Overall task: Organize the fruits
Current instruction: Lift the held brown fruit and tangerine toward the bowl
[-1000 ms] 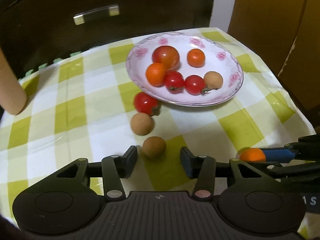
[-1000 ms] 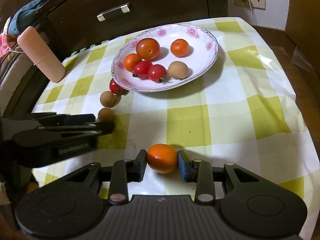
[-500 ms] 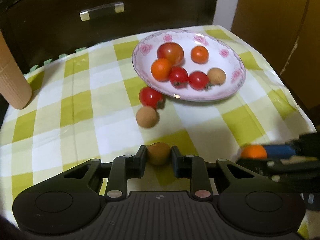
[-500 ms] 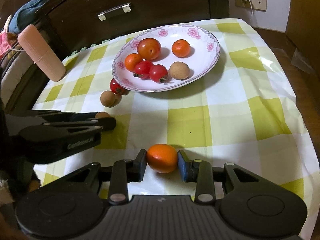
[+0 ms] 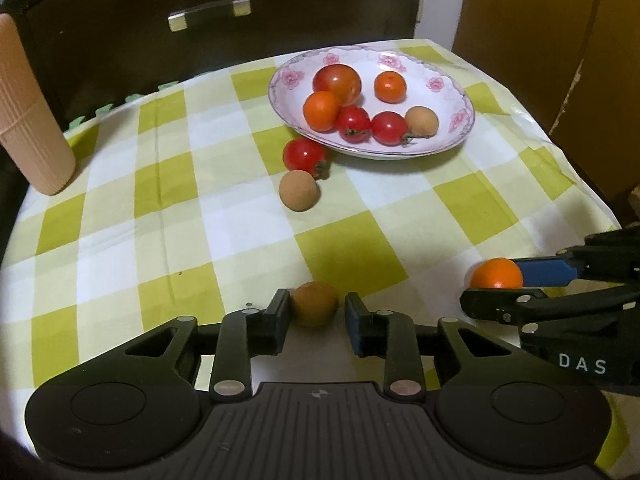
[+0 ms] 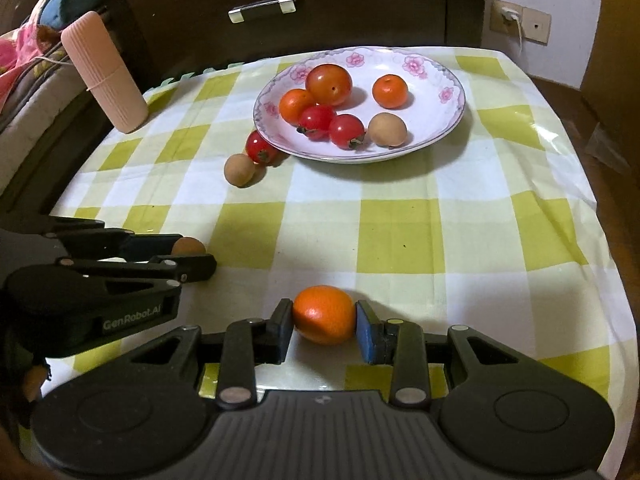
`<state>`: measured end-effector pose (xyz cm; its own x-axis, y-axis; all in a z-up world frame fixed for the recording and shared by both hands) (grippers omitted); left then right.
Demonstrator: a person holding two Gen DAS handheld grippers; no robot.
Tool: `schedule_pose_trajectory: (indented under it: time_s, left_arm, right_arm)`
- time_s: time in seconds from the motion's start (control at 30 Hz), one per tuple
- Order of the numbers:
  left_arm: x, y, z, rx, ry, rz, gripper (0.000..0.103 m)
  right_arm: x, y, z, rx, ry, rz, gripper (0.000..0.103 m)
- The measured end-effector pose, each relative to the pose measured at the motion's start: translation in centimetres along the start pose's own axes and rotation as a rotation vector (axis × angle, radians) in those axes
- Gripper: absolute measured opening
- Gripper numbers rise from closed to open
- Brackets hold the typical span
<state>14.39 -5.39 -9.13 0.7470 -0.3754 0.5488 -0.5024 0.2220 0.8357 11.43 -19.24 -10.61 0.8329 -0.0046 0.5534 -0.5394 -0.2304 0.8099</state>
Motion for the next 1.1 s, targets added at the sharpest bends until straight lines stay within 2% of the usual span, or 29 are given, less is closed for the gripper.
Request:
schedule_pose_trajectory:
  time_s: [0.13,0.37,0.47,0.63,0.73,1.1]
  left_arm:
    - [-0.3,0.0,-0.1,0.019,-0.012,0.009,0.058]
    - [-0.3,-0.2,-0.4,0.012,0.015,0.005,0.06]
    - [-0.3,-0.1,-0.5,0.005,0.026,0.001,0.055]
    - [-0.1,0.0,-0.5,0.005,0.02,-0.006,0.038]
    - [0.2,0.1,-0.8,-0.009,0.04,-0.011,0.033]
    - [0.5,0.3,-1.1,-0.02,0.055,0.002,0.032]
  right_arm:
    - [-0.2,0.1,-0.3,-0.017,0.0,-0.009,0.035]
    - [-0.6,0.4,-0.4,-0.023,-0.002,-0.02,0.035]
    - [-0.6,0.6,-0.3,-0.025,-0.009,-0.027,0.035]
    - [-0.6,0.6,-0.6,-0.031,0.0,-0.035,0.033]
    - [-0.5,0.6,-0.8,-0.03,-0.002,-0.036,0.033]
    - [0.3,0.6,-1.8,-0.019,-0.001,-0.022,0.033]
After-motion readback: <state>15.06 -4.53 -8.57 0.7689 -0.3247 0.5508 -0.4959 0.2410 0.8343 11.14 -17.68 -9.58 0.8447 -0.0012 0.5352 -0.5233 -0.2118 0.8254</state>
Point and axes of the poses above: each gripper's, at about its wrist camera, not at the fingertips, and y roughly against the way its jaws point, z to its right, x to its top, the point moved 6 cm from there along -y, roughly the way its jaws point, and after that the axes turned 2 degrees about -y, right-handed, at the moved point
